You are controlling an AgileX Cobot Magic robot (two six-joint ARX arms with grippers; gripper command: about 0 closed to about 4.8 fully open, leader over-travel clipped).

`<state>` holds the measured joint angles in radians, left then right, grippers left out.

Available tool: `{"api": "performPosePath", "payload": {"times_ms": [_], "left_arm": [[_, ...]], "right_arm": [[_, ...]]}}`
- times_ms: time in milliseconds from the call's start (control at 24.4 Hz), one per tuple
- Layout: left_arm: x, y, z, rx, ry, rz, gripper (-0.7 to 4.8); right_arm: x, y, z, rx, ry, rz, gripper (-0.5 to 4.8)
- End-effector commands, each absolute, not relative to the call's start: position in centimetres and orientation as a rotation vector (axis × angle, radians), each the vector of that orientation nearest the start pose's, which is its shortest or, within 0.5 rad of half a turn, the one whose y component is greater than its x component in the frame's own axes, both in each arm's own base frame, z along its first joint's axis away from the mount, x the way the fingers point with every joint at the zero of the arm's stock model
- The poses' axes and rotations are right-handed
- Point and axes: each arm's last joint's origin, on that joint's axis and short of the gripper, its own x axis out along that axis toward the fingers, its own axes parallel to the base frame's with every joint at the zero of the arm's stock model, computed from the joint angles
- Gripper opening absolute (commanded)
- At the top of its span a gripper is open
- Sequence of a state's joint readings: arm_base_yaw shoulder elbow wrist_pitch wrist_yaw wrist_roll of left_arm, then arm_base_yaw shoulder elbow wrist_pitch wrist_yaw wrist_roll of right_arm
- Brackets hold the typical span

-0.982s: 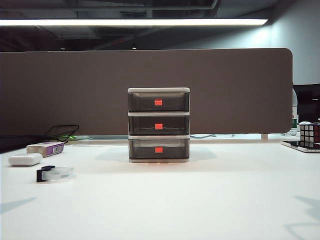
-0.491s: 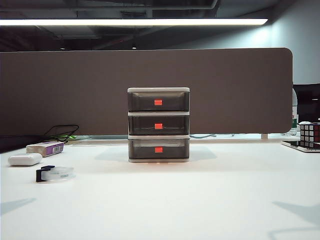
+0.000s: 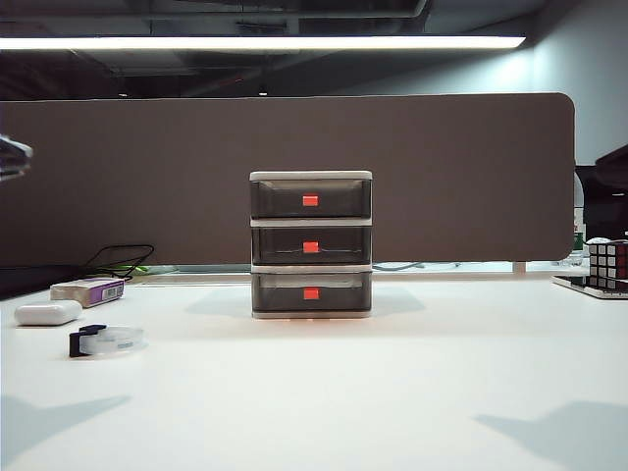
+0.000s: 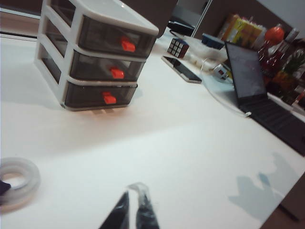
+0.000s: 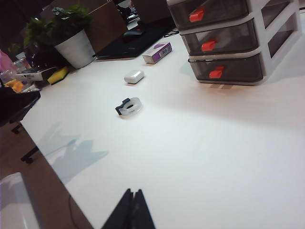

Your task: Open the second layer of the drawer on the table, pick up the transparent tape on the table and put it in, and finally close the drawer.

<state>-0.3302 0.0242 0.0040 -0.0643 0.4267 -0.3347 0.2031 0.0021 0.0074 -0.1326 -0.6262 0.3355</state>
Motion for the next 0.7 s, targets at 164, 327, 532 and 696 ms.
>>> {"api": "performPosePath", "payload": {"times_ms": [164, 327, 532, 696], "left_arm": [[8.8, -5.7, 16.3, -0.264, 0.149, -0.705, 0.21], [9.5, -6.0, 16.4, -0.257, 0.137, -0.681, 0.21], [10.3, -6.4, 16.4, -0.249, 0.14, -0.681, 0.21], [11.0, -6.8, 16.5, -0.245, 0.123, -0.676, 0.23]], "right_arm": [[8.4, 4.3, 15.4, 0.32, 0.255, 0.785, -0.03], [8.2, 4.4, 16.5, 0.292, 0.213, 0.773, -0.03], [8.3, 4.3, 17.3, 0.267, 0.198, 0.75, -0.03], [8.7, 4.5, 17.5, 0.244, 0.235, 0.744, -0.03]]}}
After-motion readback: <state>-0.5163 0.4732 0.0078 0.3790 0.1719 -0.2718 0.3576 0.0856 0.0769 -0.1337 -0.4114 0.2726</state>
